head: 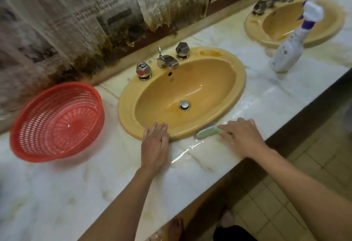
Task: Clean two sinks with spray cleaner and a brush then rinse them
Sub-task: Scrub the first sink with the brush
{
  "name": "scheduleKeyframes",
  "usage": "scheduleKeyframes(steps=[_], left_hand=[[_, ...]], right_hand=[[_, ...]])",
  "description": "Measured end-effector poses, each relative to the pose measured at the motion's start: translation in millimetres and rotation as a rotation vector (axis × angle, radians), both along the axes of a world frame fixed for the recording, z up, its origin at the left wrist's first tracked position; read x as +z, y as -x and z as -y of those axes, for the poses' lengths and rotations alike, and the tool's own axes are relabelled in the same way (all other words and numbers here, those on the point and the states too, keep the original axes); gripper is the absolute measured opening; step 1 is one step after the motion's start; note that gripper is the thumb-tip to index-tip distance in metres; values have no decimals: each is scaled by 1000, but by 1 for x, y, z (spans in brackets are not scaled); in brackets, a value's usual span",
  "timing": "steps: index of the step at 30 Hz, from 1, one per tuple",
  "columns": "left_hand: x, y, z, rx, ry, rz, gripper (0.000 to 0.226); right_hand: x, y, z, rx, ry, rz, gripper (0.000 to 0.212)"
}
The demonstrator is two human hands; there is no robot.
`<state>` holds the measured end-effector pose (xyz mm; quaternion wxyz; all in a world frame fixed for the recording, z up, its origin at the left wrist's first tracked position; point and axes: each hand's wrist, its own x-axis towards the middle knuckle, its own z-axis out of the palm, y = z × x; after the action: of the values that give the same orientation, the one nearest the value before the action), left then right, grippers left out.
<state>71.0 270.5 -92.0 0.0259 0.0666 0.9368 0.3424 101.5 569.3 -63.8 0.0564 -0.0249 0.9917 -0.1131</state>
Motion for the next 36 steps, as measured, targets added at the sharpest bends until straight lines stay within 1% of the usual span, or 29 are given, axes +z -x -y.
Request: scheduleKeyframes(steps=[3, 5, 6, 8, 11, 13, 14, 15, 18, 20, 22, 25, 26, 27, 28, 29, 31, 32, 33, 34, 36], left_hand=[[2, 1, -10, 84, -49, 30, 57], [5, 1, -12, 120, -87, 34, 61], [6, 0, -13, 129, -107, 38, 66], [10, -2, -14, 141, -140, 59, 72], [12, -5, -20, 173, -157, 90, 62], [12, -6, -24, 194, -173, 98, 59], [13, -7, -25, 211, -184, 99, 59], [13, -6, -26, 238, -196, 97, 60], [16, -5, -30, 346, -232, 87, 65], [19, -3, -33, 377, -250, 74, 68], [21, -4, -33, 380, -269, 82, 67], [11, -3, -26, 331, -225, 47, 63], [7, -2, -24, 317, -194, 38, 61], [3, -1, -23, 312, -165, 36, 60], [1, 0, -24, 312, -139, 36, 59], [1, 3, -26, 317, -127, 42, 59], [11, 10, -34, 310, -104, 65, 61], [18, 14, -37, 294, -78, 86, 63], [24, 19, -41, 268, -50, 117, 65], [29, 24, -44, 235, -35, 161, 66], [36, 29, -54, 151, -19, 259, 64]], right_hand=[[-7, -3, 53, 173, 109, -24, 34], [0, -1, 73, 216, 201, -77, 32], [8, 3, 72, 203, 226, -109, 31], [22, 11, 49, 116, 180, -123, 33], [51, 33, -1, -124, 23, -19, 35], [65, 53, -5, -290, -57, 75, 34], [68, 61, 8, -298, -93, 94, 31], [68, 65, 28, -257, -99, 114, 29], [63, 54, 101, -31, -20, 152, 31], [63, 50, 114, 30, 13, 157, 32], [67, 58, 88, -28, 4, 178, 30], [77, 71, 15, -280, -22, 192, 24], [78, 68, -2, -350, -16, 168, 24], [76, 64, -9, -368, -29, 133, 25], [72, 58, -4, -332, -55, 85, 26], [65, 49, 8, -251, -45, 34, 27], [47, 28, 36, 6, 117, -74, 27], [39, 19, 41, 132, 187, -92, 29], [34, 16, 37, 205, 227, -83, 31], [31, 20, 25, 221, 251, -65, 32], [31, 32, -10, 146, 229, -42, 28]])
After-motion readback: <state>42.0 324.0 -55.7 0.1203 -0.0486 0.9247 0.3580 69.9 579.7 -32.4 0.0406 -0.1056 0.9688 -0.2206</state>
